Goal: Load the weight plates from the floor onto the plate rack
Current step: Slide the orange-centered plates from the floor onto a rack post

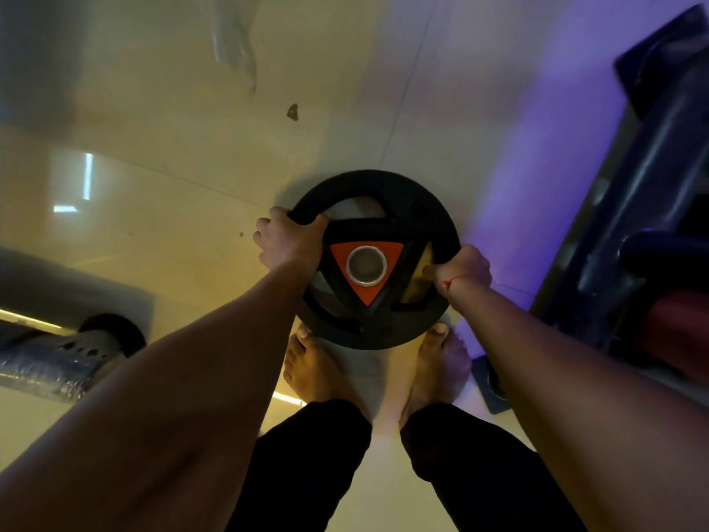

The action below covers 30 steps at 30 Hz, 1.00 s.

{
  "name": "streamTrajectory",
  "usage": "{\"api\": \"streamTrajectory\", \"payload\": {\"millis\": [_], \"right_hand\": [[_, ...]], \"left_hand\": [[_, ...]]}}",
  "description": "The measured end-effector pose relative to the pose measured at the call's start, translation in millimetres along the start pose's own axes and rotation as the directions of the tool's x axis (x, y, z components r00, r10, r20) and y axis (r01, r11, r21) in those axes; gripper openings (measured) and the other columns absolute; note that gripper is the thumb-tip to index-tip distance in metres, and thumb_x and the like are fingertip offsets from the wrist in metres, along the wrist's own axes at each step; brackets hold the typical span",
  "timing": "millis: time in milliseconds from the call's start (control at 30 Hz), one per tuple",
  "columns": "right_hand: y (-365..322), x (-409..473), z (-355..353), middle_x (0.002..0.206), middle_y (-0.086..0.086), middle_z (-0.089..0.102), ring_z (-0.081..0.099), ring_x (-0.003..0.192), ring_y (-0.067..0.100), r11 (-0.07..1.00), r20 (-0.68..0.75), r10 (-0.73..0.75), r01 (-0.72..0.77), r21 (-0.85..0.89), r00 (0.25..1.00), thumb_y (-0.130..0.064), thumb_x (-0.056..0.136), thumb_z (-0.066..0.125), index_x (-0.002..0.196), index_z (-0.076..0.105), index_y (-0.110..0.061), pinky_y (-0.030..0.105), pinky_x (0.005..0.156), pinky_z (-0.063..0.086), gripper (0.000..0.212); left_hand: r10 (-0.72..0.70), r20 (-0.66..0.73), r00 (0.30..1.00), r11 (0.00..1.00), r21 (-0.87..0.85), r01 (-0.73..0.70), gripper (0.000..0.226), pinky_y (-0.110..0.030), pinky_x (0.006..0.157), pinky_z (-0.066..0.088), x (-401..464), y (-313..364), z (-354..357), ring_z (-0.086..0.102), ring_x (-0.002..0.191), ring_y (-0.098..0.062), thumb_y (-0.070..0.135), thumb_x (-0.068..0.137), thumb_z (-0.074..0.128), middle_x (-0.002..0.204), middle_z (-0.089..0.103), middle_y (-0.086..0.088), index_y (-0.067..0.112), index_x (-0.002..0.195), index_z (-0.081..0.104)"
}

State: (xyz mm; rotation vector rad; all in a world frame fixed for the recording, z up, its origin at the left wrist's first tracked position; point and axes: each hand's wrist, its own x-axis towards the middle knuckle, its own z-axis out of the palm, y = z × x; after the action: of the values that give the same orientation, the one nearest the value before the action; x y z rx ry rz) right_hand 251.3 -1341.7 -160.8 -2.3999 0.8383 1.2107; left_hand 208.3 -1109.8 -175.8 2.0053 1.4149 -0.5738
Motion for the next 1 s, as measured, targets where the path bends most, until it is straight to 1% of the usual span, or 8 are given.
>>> {"api": "streamTrajectory", "payload": {"millis": [167,300,500,567,667,733,900,1000], "right_hand": [[22,-21,-11,0.112,0.013,0.068,0.065,0.104,0.037,0.999,0.062,0.045,-0.045,0.008,0.997,-0.036,0.074,0.08,0.111,0.065,-0.01,0.039,0.082,0.056,0.048],[40,-48,-27,0.104,0.01,0.068,0.066,0.097,0.032,0.995,0.118,0.034,-0.044,0.085,0.992,-0.036,0.07,0.079,0.102,0.063,-0.015,0.043,0.084,0.059,0.041],[28,-111,-95,0.092,0.007,0.072,0.071,0.078,0.029,0.992,0.128,0.014,-0.03,0.123,0.992,-0.034,0.052,0.077,0.099,0.069,-0.017,0.046,0.07,0.064,0.051],[13,-137,-128,0.093,0.009,0.072,0.071,0.079,0.03,0.99,0.132,-0.01,-0.008,0.14,0.991,-0.028,0.054,0.077,0.101,0.069,-0.016,0.047,0.065,0.064,0.049],[-15,-176,-181,0.097,0.01,0.07,0.069,0.088,0.031,0.989,0.09,-0.084,0.072,0.132,0.992,-0.025,0.059,0.077,0.105,0.069,-0.015,0.045,0.075,0.063,0.048],[-33,-201,-218,0.099,0.011,0.07,0.068,0.09,0.03,0.982,0.072,-0.15,0.14,0.131,0.986,-0.021,0.062,0.076,0.106,0.068,-0.013,0.041,0.079,0.061,0.046],[-80,-277,-310,0.099,0.01,0.065,0.061,0.08,0.021,0.922,0.113,-0.361,0.335,0.194,0.926,-0.017,0.076,0.075,0.11,0.058,-0.012,0.028,0.064,0.049,0.038],[-108,-329,-351,0.104,0.011,0.065,0.063,0.094,0.027,0.868,0.091,-0.482,0.461,0.185,0.871,-0.019,0.08,0.075,0.11,0.058,-0.014,0.034,0.08,0.053,0.035]], "left_hand": [[0.092,0.055,0.994,0.994,-0.06,-0.089,0.066,-0.05,0.1,0.049,-2,-5,-8,0.049,0.117,-0.026,0.065,0.072,0.075,0.114,0.047,0.002,0.025,0.122,0.057],[0.162,0.053,0.985,0.985,-0.073,-0.158,0.064,-0.044,0.097,0.052,-22,6,-30,0.051,0.114,-0.024,0.066,0.065,0.081,0.111,0.048,0.003,0.028,0.112,0.059],[0.215,0.061,0.975,0.976,-0.043,-0.213,0.066,-0.042,0.087,0.056,-78,46,-104,0.057,0.106,-0.023,0.069,0.061,0.081,0.11,0.053,0.001,0.026,0.102,0.053],[0.204,0.024,0.979,0.976,-0.088,-0.201,0.07,-0.041,0.081,0.057,-105,61,-133,0.06,0.097,-0.02,0.073,0.059,0.079,0.104,0.058,0.002,0.024,0.101,0.051],[0.186,0.0,0.983,0.968,-0.173,-0.183,0.064,-0.034,0.073,0.052,-146,79,-180,0.062,0.089,-0.016,0.07,0.068,0.076,0.092,0.059,0.008,0.023,0.104,0.051],[0.187,0.021,0.982,0.96,-0.214,-0.178,0.058,-0.032,0.074,0.05,-172,85,-211,0.062,0.089,-0.015,0.069,0.077,0.071,0.091,0.061,0.009,0.023,0.109,0.056],[0.129,-0.009,0.992,0.923,-0.365,-0.123,0.061,-0.026,0.07,0.049,-242,97,-283,0.063,0.087,-0.011,0.072,0.085,0.06,0.097,0.066,0.003,0.019,0.115,0.06],[0.069,-0.059,0.996,0.88,-0.467,-0.089,0.054,-0.03,0.078,0.054,-289,100,-321,0.062,0.088,-0.012,0.068,0.088,0.06,0.098,0.065,0.0,0.019,0.111,0.057]]}}
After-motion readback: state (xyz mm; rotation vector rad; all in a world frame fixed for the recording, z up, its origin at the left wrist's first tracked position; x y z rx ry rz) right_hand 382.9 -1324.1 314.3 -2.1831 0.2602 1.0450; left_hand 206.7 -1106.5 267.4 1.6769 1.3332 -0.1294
